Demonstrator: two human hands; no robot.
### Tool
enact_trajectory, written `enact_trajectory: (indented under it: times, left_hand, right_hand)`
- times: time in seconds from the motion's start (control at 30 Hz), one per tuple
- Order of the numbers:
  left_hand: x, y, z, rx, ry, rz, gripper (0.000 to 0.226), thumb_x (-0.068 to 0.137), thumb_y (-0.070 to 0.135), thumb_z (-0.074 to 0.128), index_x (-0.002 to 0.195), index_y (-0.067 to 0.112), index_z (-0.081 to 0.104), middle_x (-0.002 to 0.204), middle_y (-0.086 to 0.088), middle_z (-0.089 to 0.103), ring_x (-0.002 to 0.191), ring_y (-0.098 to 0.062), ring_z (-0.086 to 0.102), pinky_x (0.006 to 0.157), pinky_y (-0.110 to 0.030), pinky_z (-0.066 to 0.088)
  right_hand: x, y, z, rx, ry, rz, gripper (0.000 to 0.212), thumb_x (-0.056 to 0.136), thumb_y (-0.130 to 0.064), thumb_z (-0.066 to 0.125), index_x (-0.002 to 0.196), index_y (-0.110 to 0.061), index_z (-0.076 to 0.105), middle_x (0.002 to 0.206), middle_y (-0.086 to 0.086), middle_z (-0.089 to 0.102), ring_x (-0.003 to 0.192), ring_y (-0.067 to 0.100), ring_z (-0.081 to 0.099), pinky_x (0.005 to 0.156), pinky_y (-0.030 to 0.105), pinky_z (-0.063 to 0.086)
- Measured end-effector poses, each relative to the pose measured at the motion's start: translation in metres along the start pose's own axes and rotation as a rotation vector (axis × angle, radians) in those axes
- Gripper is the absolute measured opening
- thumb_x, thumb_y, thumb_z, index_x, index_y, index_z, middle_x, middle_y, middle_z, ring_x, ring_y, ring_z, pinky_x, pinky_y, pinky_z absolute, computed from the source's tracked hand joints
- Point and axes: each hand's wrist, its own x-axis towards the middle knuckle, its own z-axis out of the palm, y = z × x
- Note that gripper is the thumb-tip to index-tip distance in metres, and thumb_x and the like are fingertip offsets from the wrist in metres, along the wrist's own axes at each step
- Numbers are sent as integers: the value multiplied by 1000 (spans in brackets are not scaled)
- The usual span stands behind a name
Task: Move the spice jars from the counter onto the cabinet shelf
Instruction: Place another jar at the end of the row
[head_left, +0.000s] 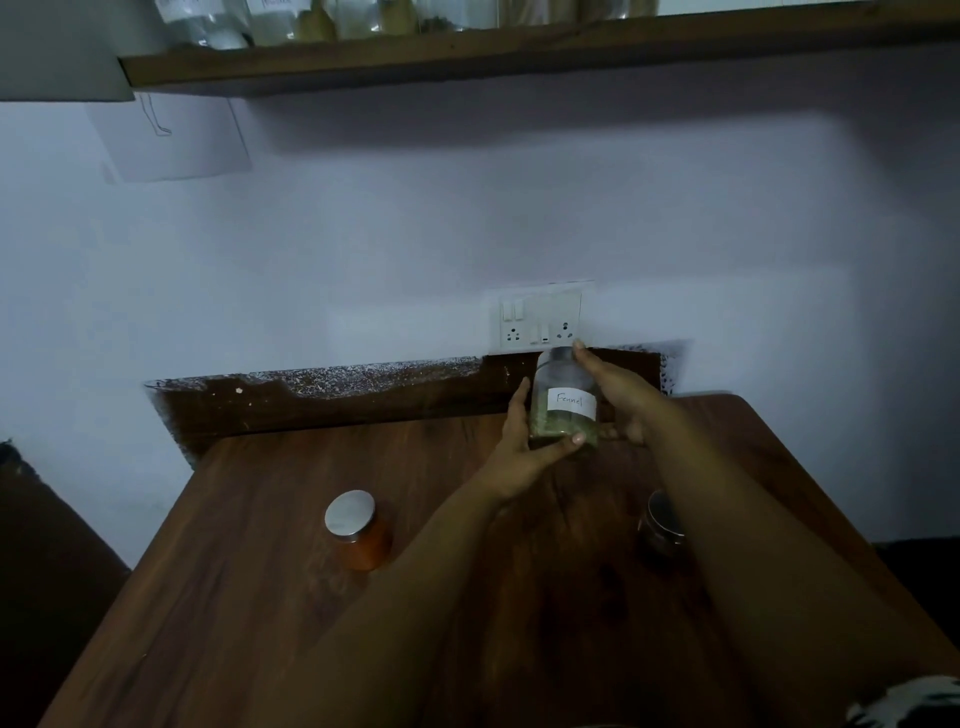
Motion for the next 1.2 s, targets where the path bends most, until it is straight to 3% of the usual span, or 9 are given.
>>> enact_trajectory:
  times: [0.17,0.27,0.43,0.7,0.8,0.87,0.97,1.1,1.2]
  left_hand:
    - [11,18,7,-92,101,81,89,79,28,74,148,31,18,130,0,50,118,-16,57,103,-38,49]
    - [20,32,12,-35,108,154,79,82,31,73,143,36,23,128,3,49,118,-11,56,99,-30,50]
    - [39,71,28,37,26,237,82,83,37,74,143,44,20,135,6,50,119,-8,56,98,-26,49]
    - [74,172,60,134,39,494,79,82,28,77,141,50,30,129,14,51,115,1,54,82,-10,49]
    - [87,214,72,192,139,650,84,75,26,83,143,41,38,131,7,48,113,4,53,91,-15,49]
    - [94,240,79,263,190,774,85,72,26,85,143,38,40,127,7,48,109,8,53,95,-14,46]
    - [107,281,85,310,247,905,86,71,24,86,142,37,39,125,7,46,105,9,54,92,-8,44]
    - [128,325,92,376,360,989,92,69,25,87,147,28,38,124,3,42,104,-1,55,85,-8,47]
    - [148,342,97,476,453,973,93,68,39,87,146,31,37,120,11,43,110,-6,52,96,-28,49]
  right_hand:
    - [1,-7,-11,283,-66,-20,52,84,-56,63,118,-16,64,114,12,66,104,29,63,85,44,55]
    - [3,-10,-20,497,-160,-66,58,82,-48,68,126,-11,62,125,15,64,113,32,63,96,48,50]
    - [-9,-39,-44,612,-180,-171,52,86,-48,62,119,-8,64,116,22,67,109,38,64,100,51,46]
    - [-45,-135,-95,490,16,-543,51,92,-46,57,128,-11,56,118,16,64,112,38,62,90,55,53]
    - [-62,-177,-110,347,153,-766,45,93,-44,56,127,-13,52,116,8,66,105,30,65,75,42,58]
    - [-72,-202,-120,311,199,-884,42,94,-41,56,128,-16,50,115,4,65,102,23,66,77,42,59]
    - [-80,-242,-134,322,126,-963,42,96,-38,55,130,-14,49,110,1,65,101,21,66,82,45,58]
    - [-73,-289,-153,273,34,-988,42,96,-41,52,129,-15,52,125,8,58,114,24,59,91,50,53]
    - [-58,-315,-169,194,18,-987,42,96,-45,50,130,-21,51,131,7,55,118,25,56,93,52,51]
